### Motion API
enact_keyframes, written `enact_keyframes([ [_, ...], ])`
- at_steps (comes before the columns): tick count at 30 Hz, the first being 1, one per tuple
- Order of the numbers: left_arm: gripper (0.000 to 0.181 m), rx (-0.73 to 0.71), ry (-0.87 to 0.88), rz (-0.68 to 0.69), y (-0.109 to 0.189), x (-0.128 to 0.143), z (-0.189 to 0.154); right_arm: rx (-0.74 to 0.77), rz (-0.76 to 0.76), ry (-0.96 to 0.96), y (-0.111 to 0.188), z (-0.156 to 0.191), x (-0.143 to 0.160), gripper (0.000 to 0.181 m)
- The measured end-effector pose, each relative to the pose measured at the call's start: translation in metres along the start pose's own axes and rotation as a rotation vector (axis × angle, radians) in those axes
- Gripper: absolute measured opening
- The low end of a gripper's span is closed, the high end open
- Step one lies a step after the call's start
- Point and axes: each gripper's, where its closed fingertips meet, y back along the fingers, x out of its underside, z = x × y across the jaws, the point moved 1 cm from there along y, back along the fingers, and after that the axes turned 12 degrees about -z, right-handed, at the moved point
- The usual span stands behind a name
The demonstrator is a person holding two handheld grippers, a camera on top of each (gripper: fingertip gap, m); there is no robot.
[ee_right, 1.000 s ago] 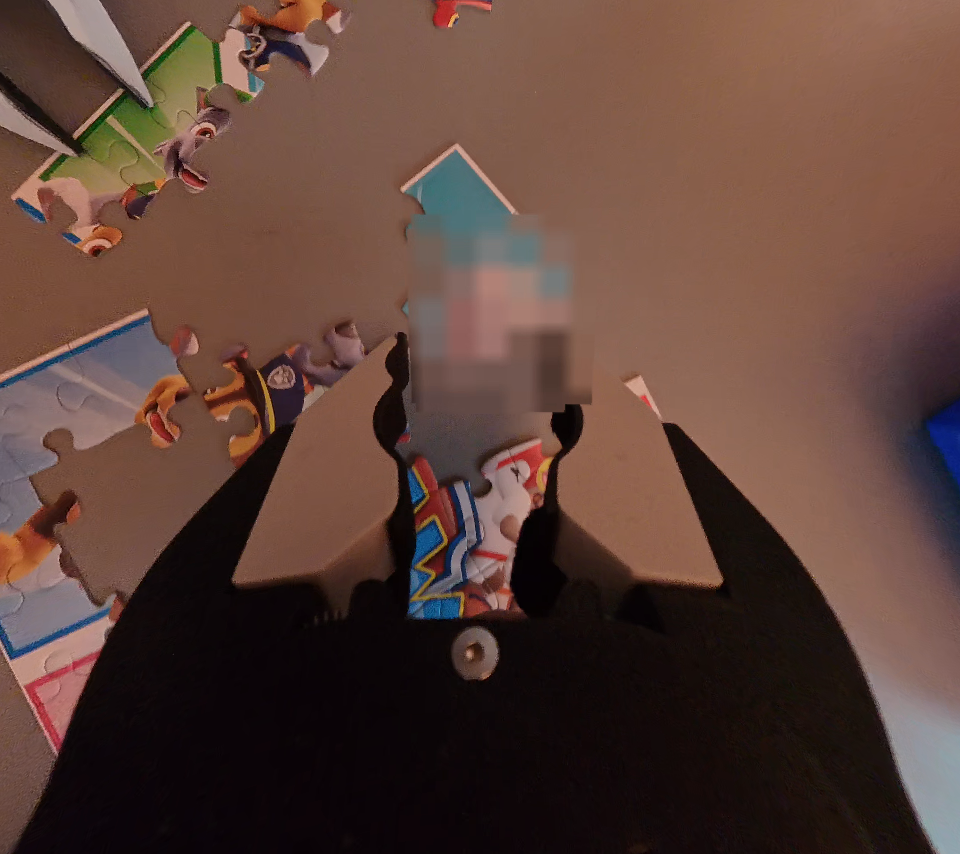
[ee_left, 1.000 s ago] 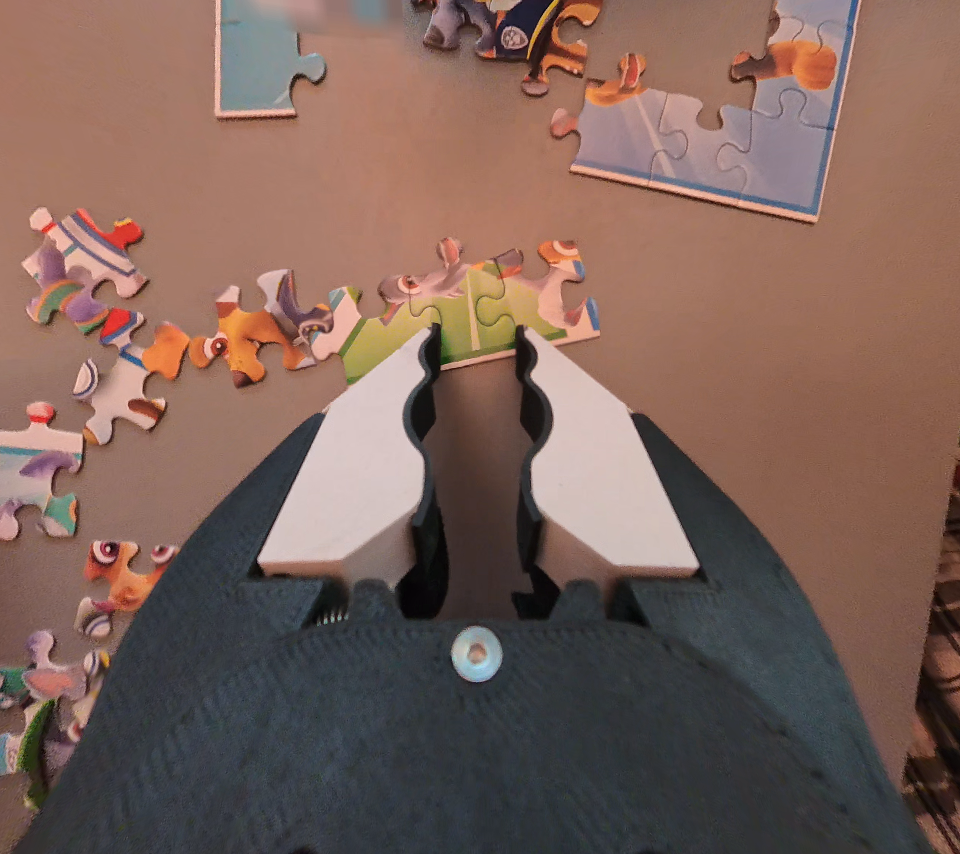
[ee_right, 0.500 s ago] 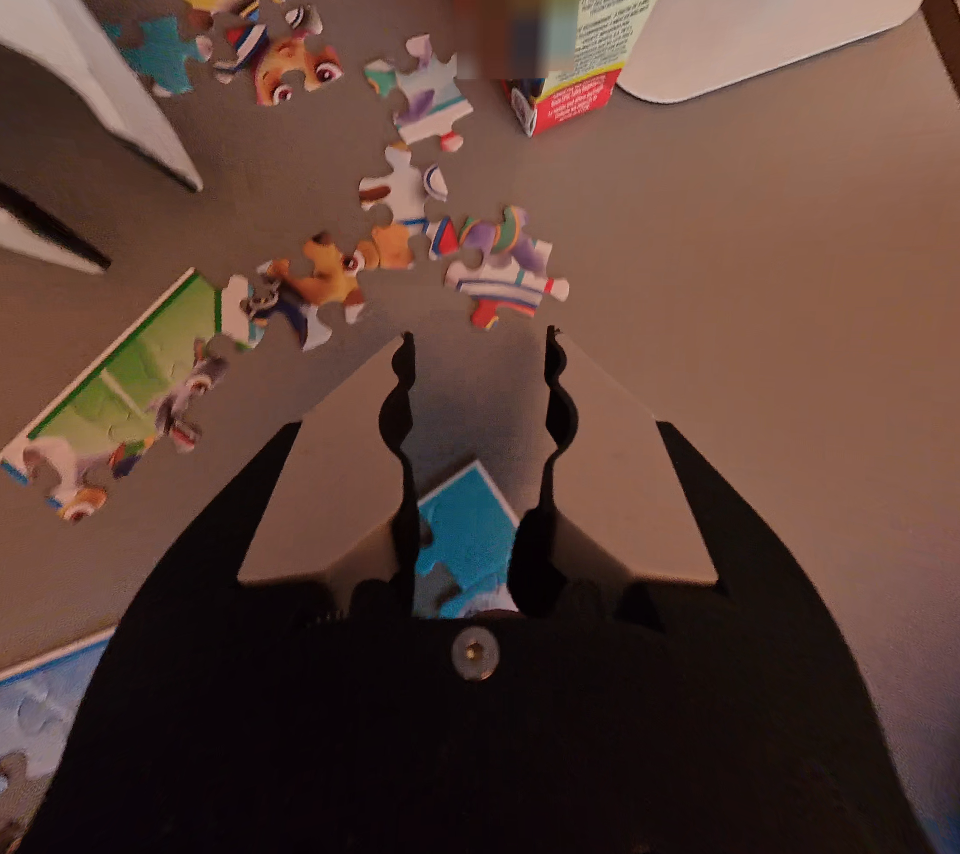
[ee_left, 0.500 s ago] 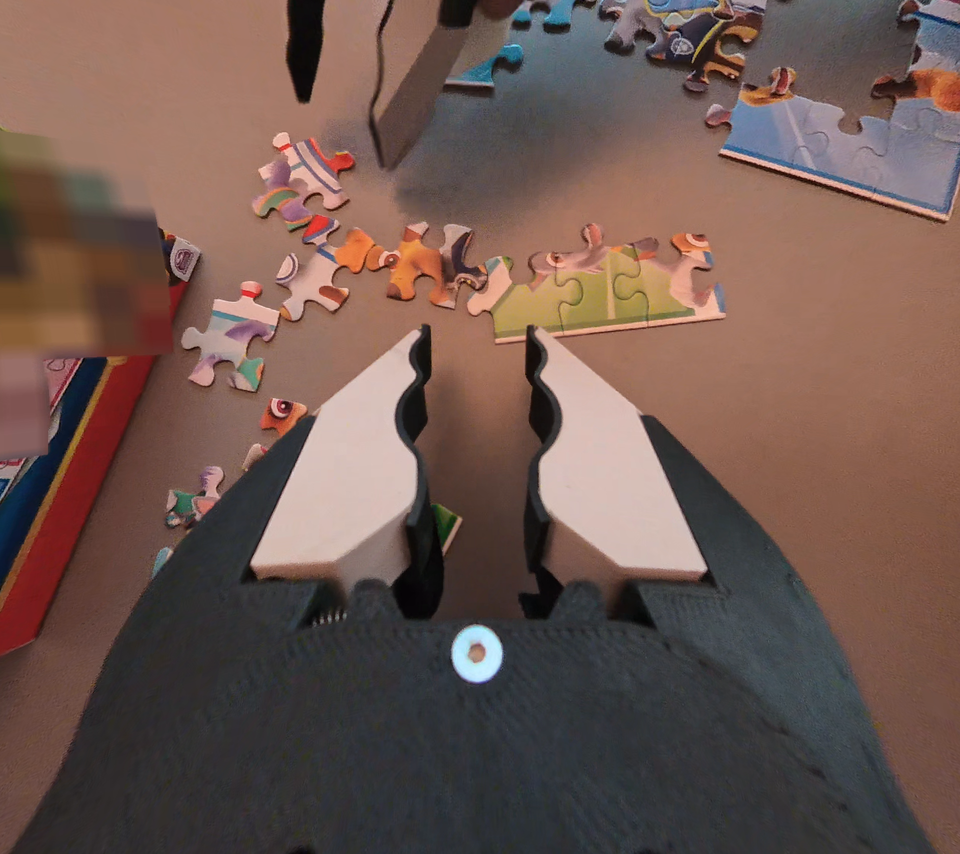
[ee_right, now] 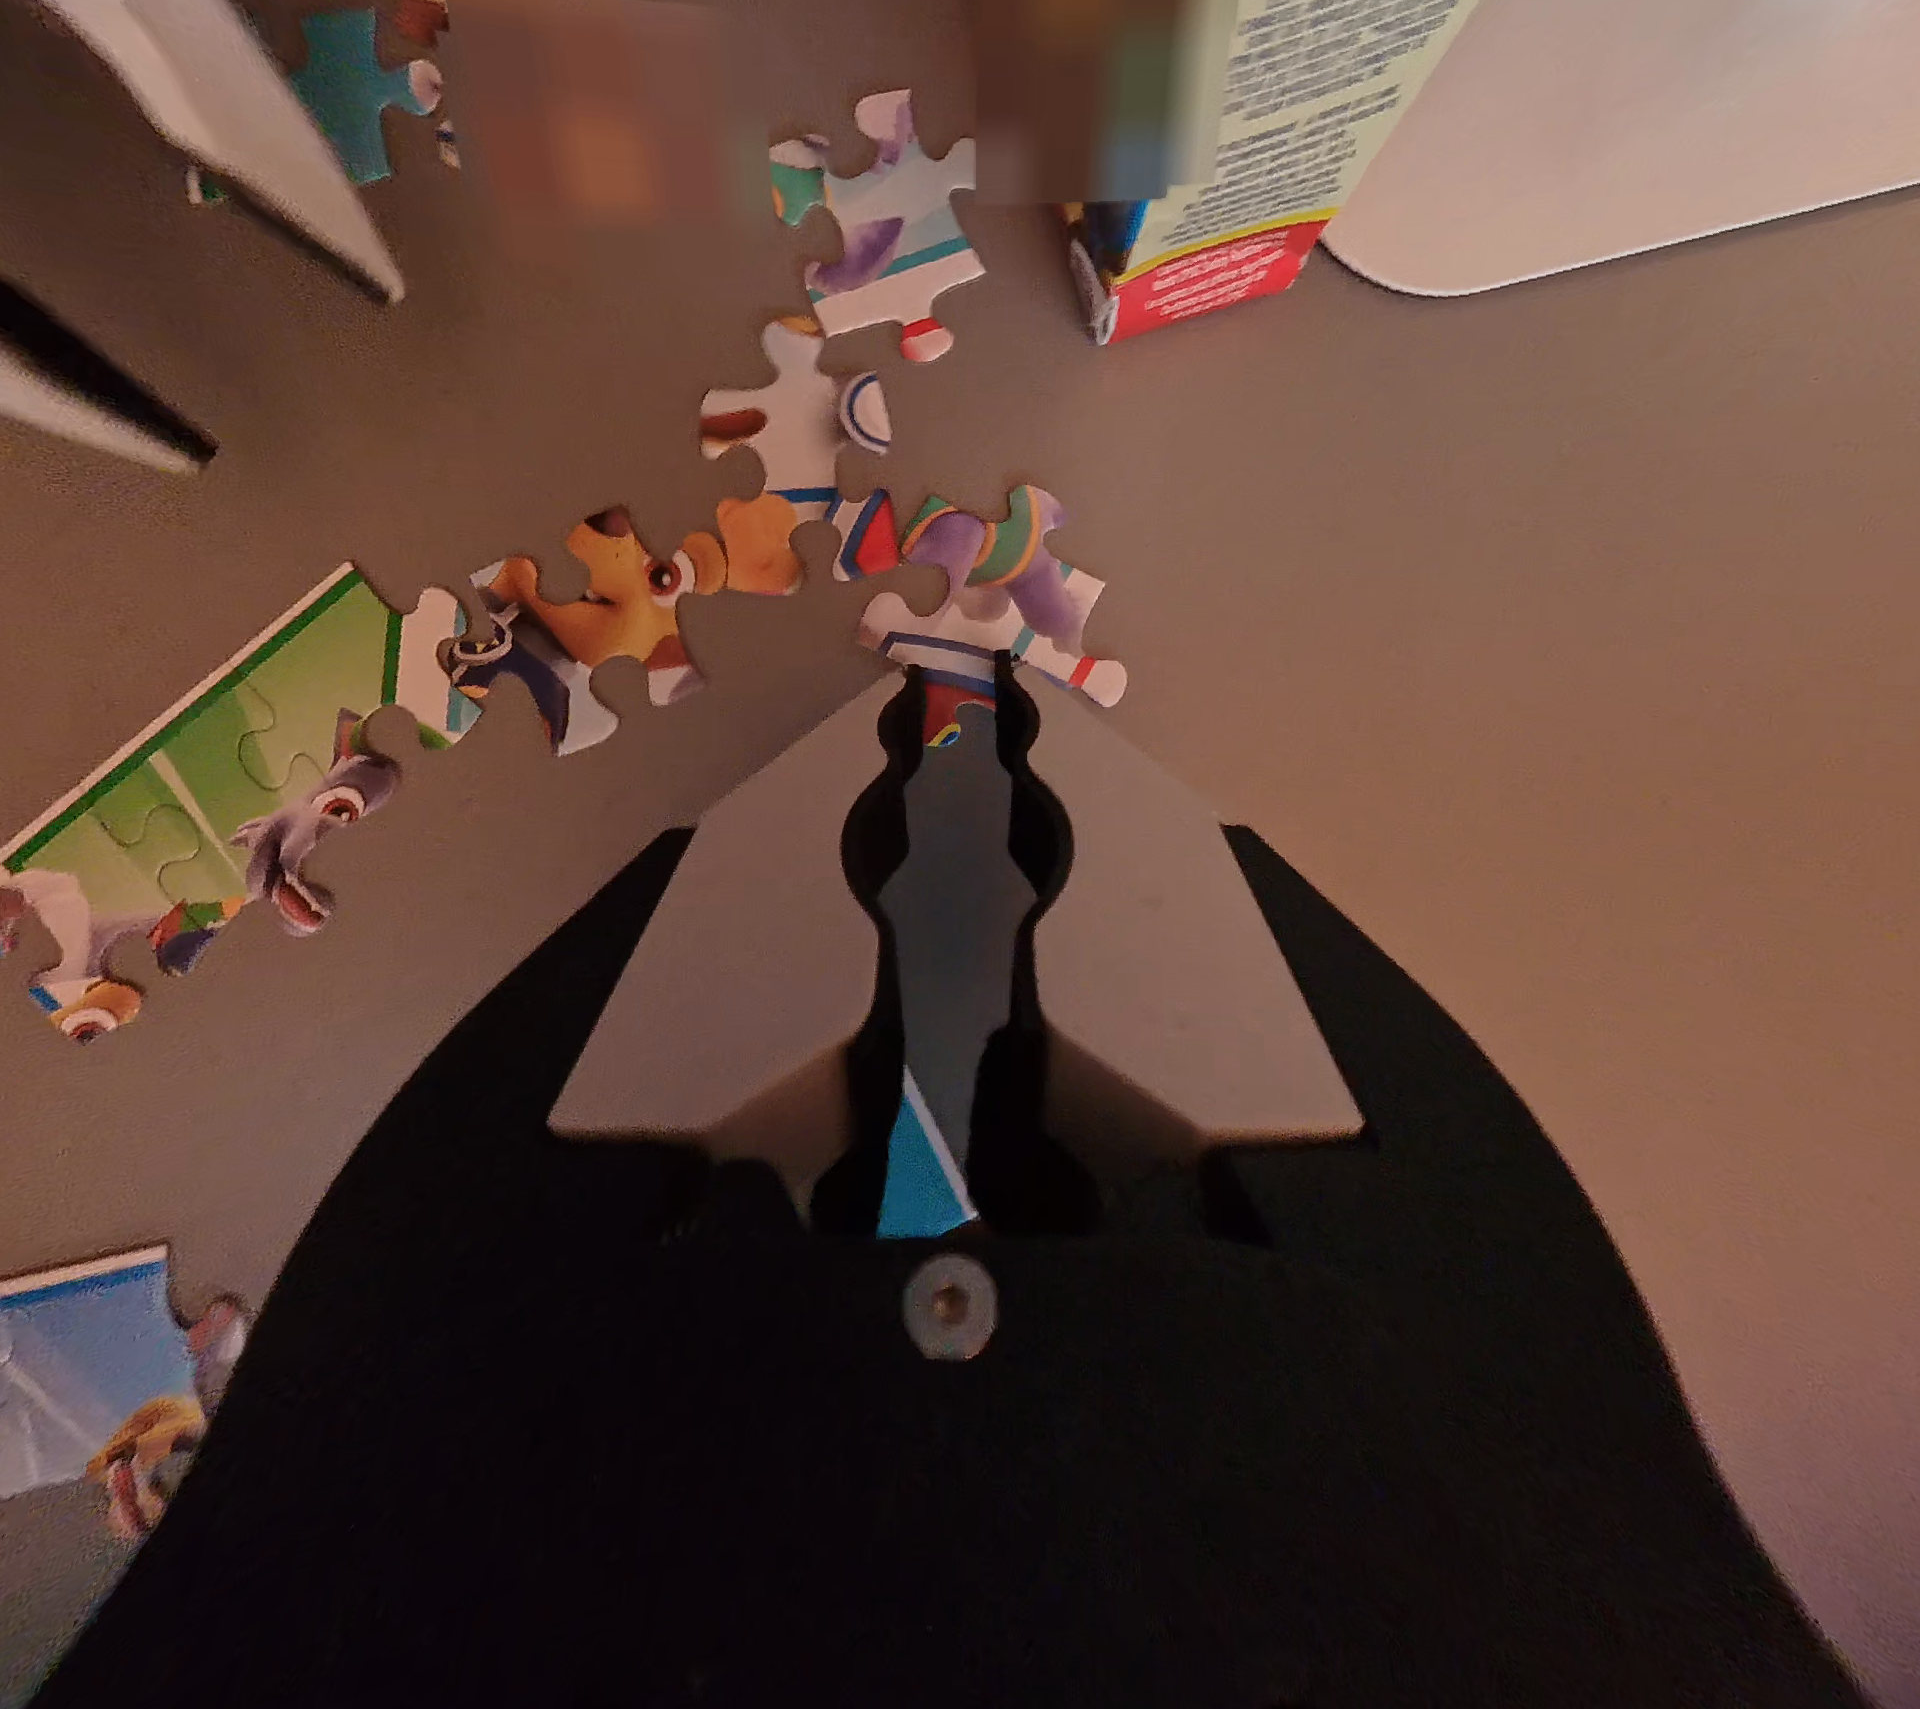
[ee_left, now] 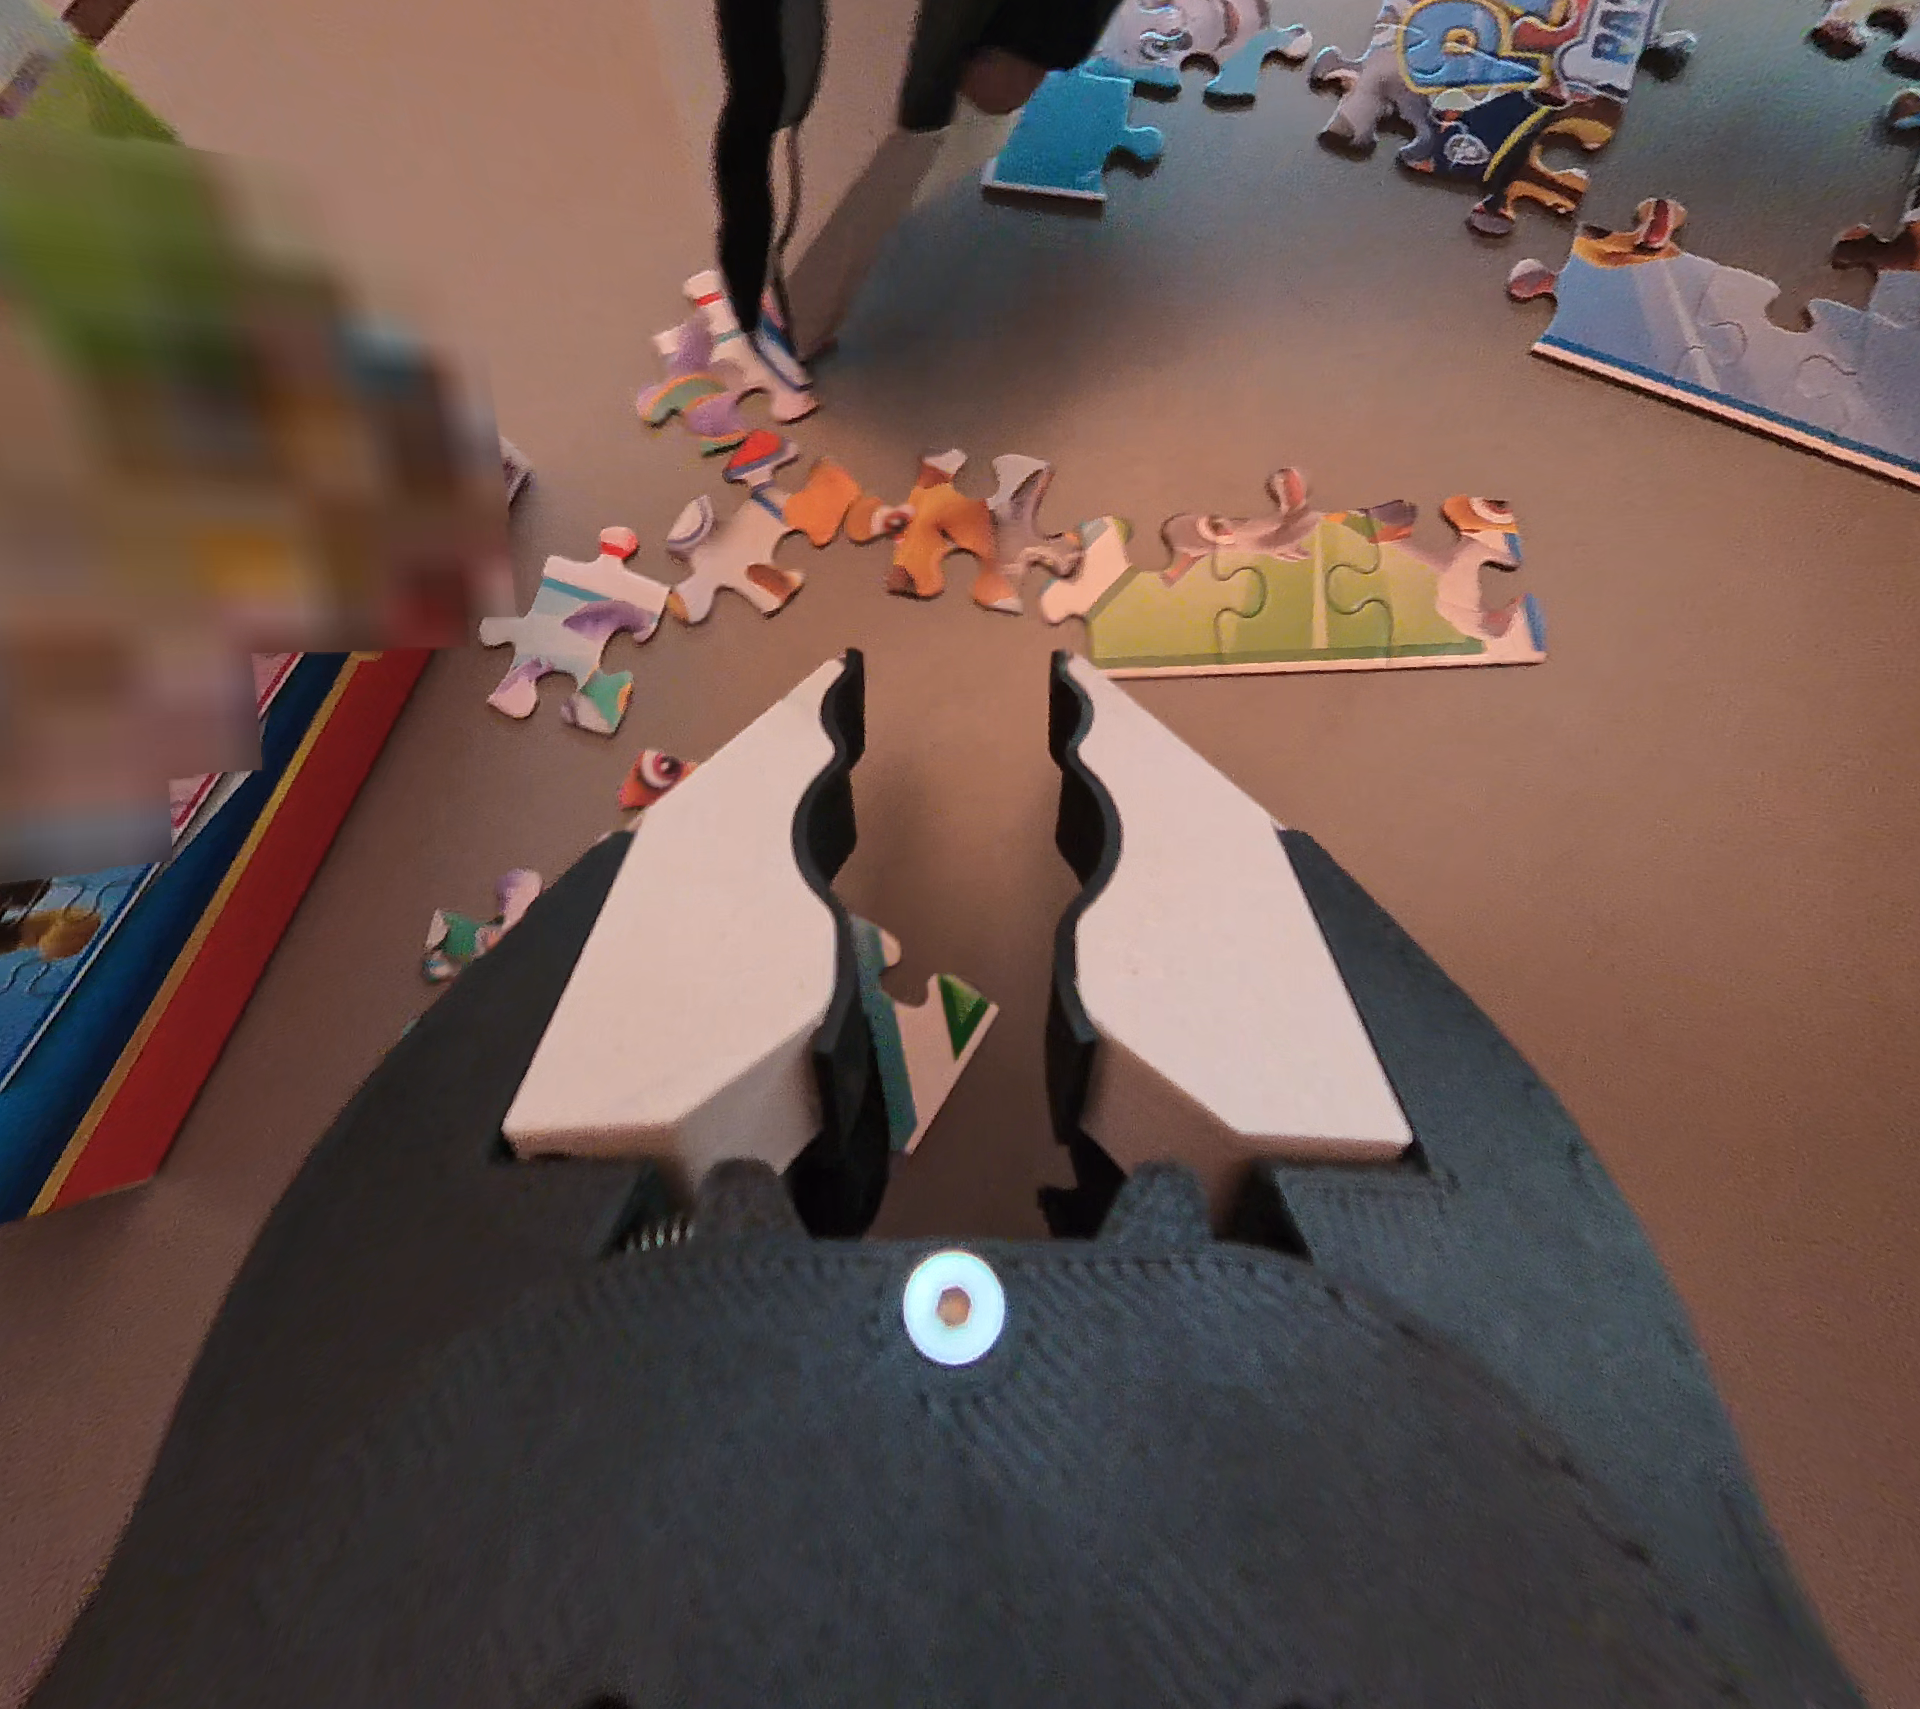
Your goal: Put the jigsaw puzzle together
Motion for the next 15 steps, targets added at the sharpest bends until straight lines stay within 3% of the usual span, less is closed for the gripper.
enact_keyframes([
  [3, 0.034, -0.007, 0.036, -0.007, 0.006, 0.002, 0.006, -0.011, 0.038, 0.018, 0.004, 0.007, 0.003, 0.011],
  [5, 0.034, 0.001, 0.050, 0.019, 0.007, 0.009, 0.006, -0.005, 0.057, 0.020, 0.008, 0.011, 0.004, 0.022],
  [10, 0.034, 0.083, 0.035, 0.089, 0.000, 0.020, -0.011, -0.071, 0.068, 0.032, 0.020, 0.054, 0.006, 0.029],
  [15, 0.036, 0.101, -0.009, 0.092, -0.012, 0.015, -0.023, -0.083, 0.060, 0.011, 0.022, 0.088, 0.013, 0.038],
])
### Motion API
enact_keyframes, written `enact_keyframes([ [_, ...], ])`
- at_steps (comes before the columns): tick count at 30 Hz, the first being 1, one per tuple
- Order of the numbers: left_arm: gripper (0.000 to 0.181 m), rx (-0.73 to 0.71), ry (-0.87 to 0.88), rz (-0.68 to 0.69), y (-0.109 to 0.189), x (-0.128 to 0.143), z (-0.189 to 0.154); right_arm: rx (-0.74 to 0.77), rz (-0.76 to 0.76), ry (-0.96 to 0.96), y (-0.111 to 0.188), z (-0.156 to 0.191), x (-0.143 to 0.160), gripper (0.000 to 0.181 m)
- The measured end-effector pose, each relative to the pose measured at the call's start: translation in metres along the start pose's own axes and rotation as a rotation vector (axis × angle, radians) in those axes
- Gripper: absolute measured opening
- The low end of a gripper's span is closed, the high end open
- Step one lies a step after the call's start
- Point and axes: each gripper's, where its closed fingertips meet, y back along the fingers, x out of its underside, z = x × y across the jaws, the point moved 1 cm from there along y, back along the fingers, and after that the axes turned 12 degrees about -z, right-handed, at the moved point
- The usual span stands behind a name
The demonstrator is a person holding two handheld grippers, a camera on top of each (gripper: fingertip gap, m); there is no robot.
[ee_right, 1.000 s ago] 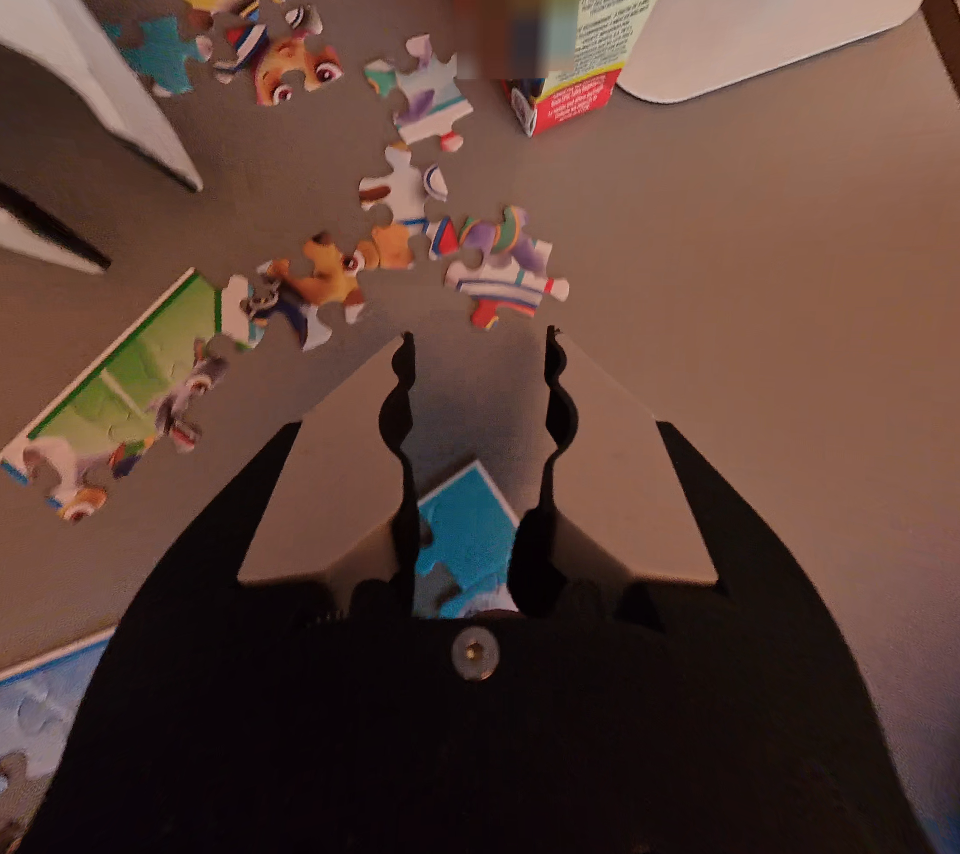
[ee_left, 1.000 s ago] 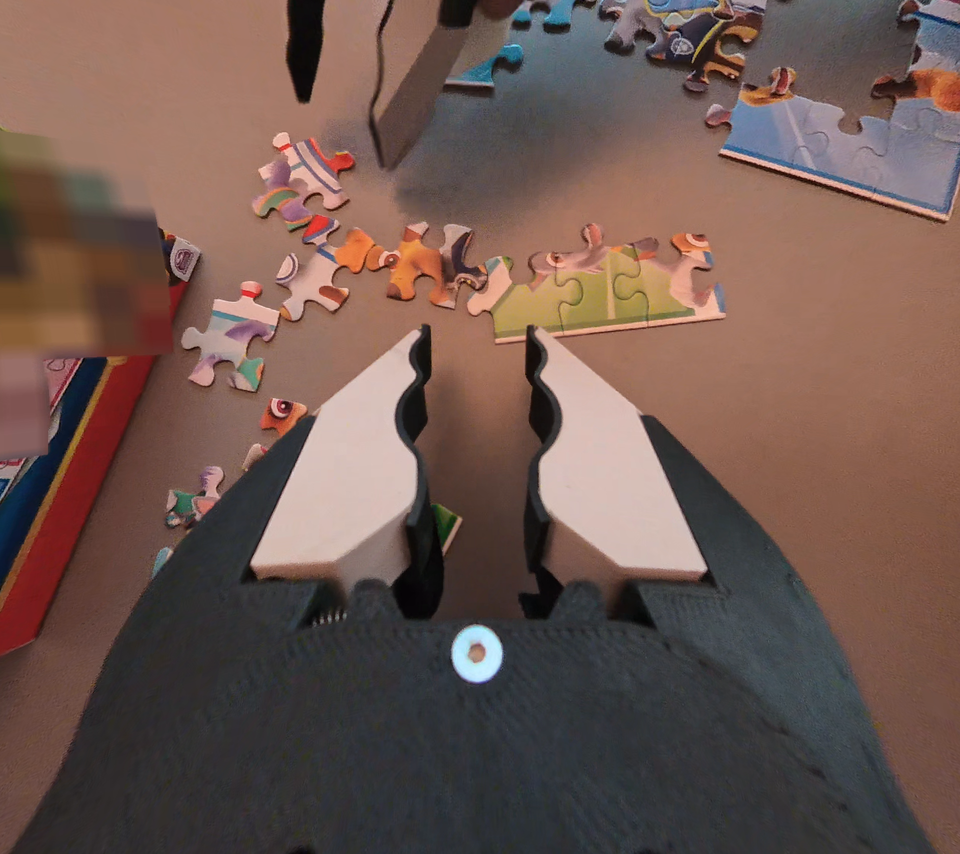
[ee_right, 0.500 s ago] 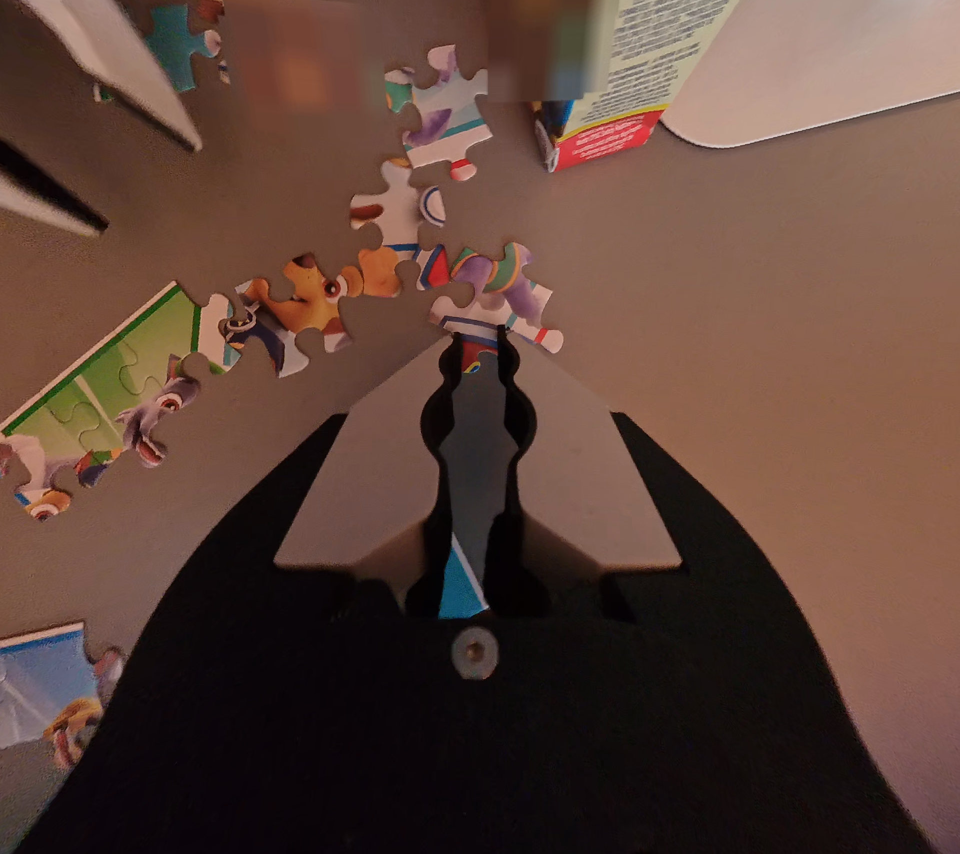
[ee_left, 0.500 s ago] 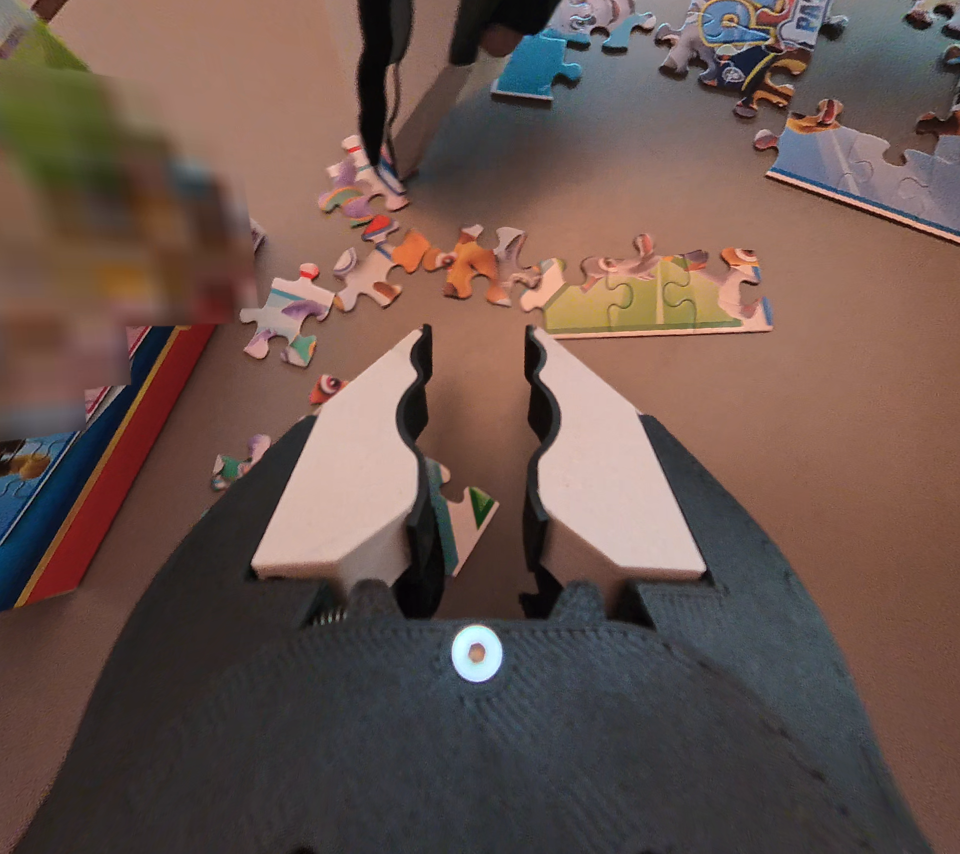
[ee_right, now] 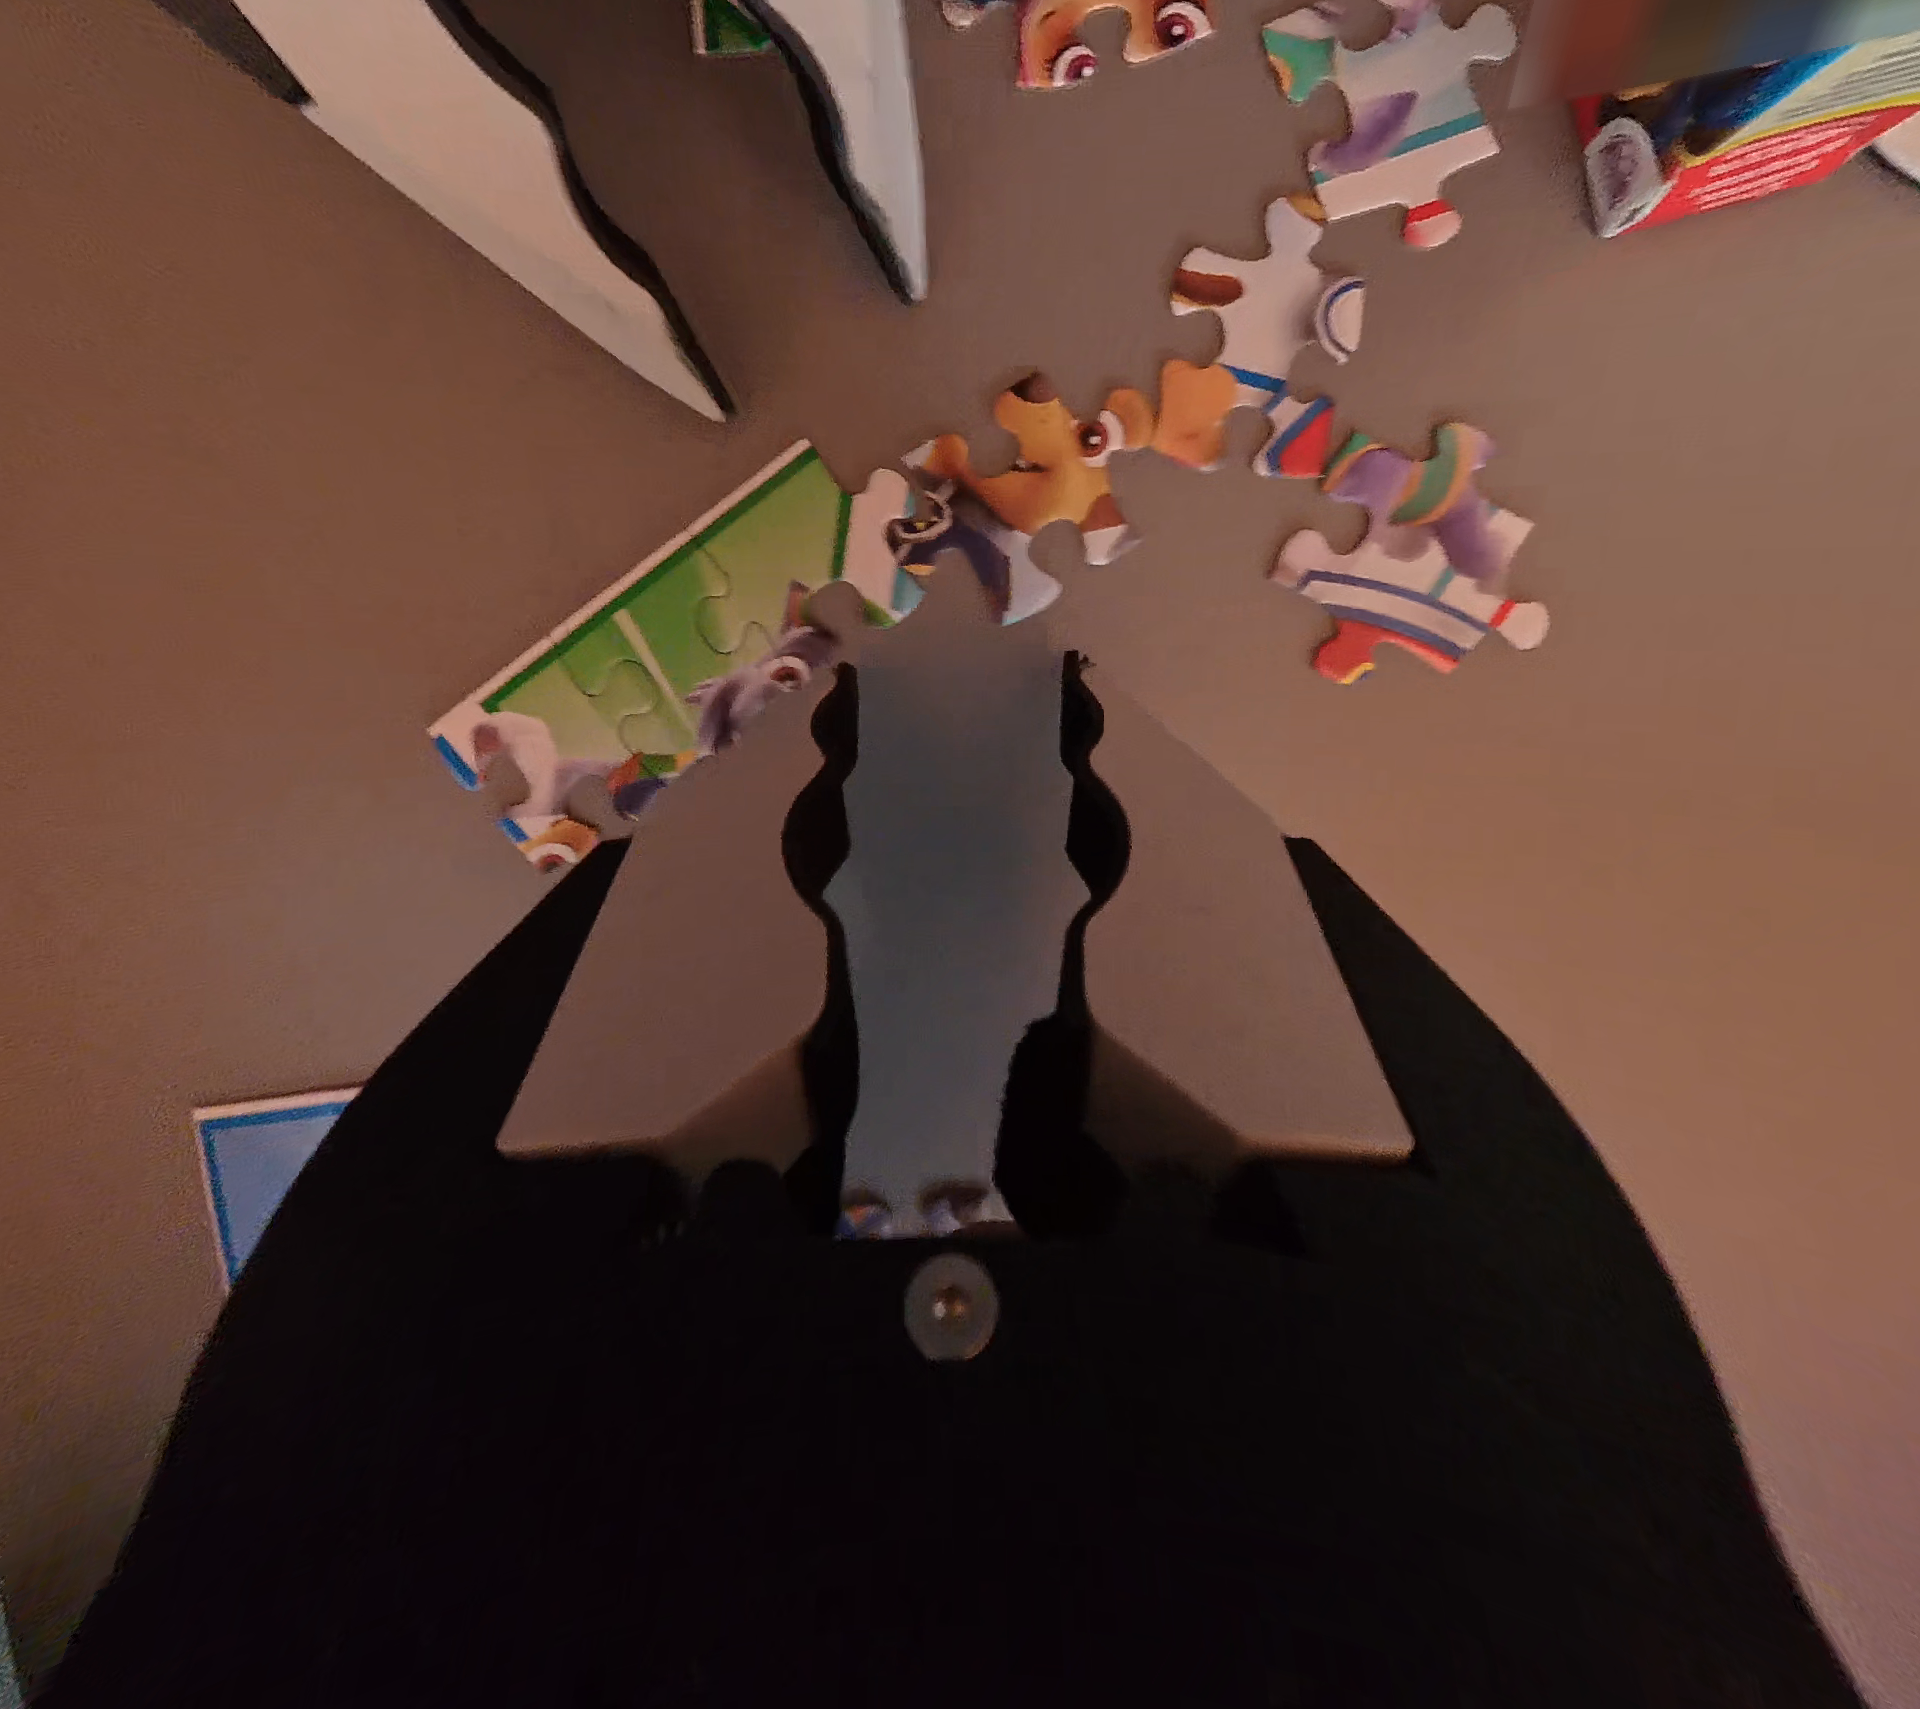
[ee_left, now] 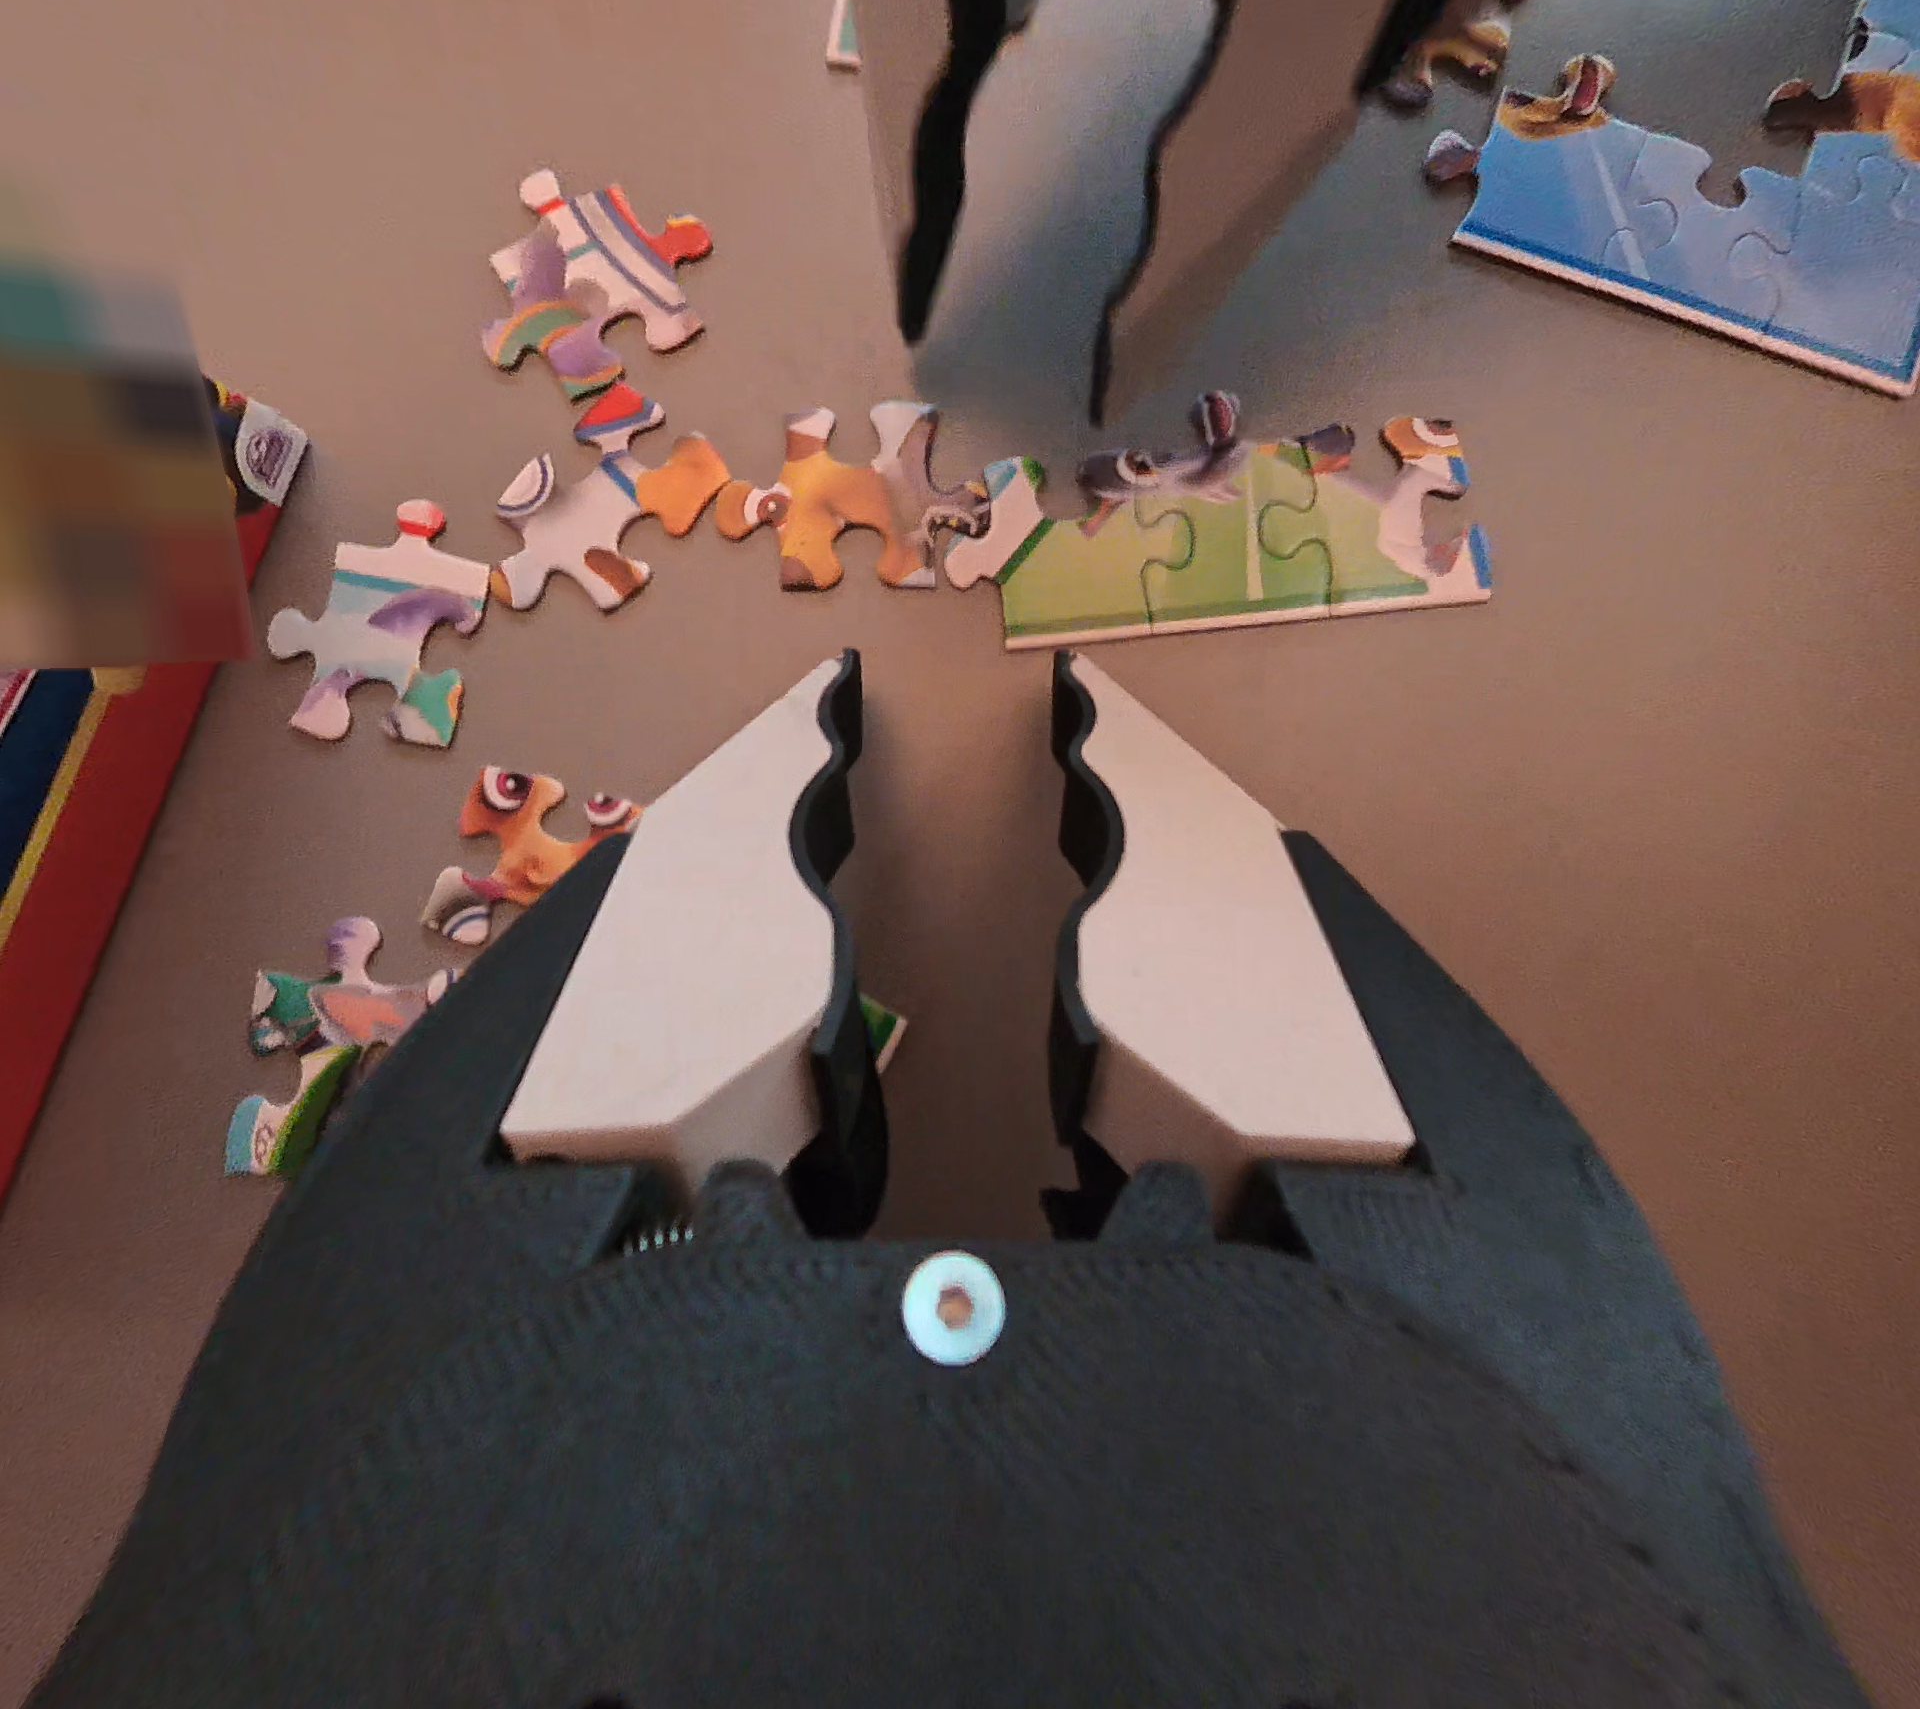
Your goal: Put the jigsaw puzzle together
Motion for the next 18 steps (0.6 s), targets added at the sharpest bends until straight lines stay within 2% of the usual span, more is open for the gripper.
enact_keyframes([
  [11, 0.033, -0.040, 0.005, -0.027, -0.008, -0.009, 0.005, 0.037, -0.042, -0.087, -0.016, 0.057, -0.005, 0.027],
  [15, 0.032, 0.006, -0.008, -0.020, -0.006, -0.007, -0.003, 0.055, -0.082, -0.086, -0.010, 0.070, -0.011, 0.032],
  [18, 0.033, 0.055, -0.038, 0.021, -0.007, -0.001, -0.016, 0.095, -0.071, -0.090, 0.001, 0.075, -0.002, 0.041],
])
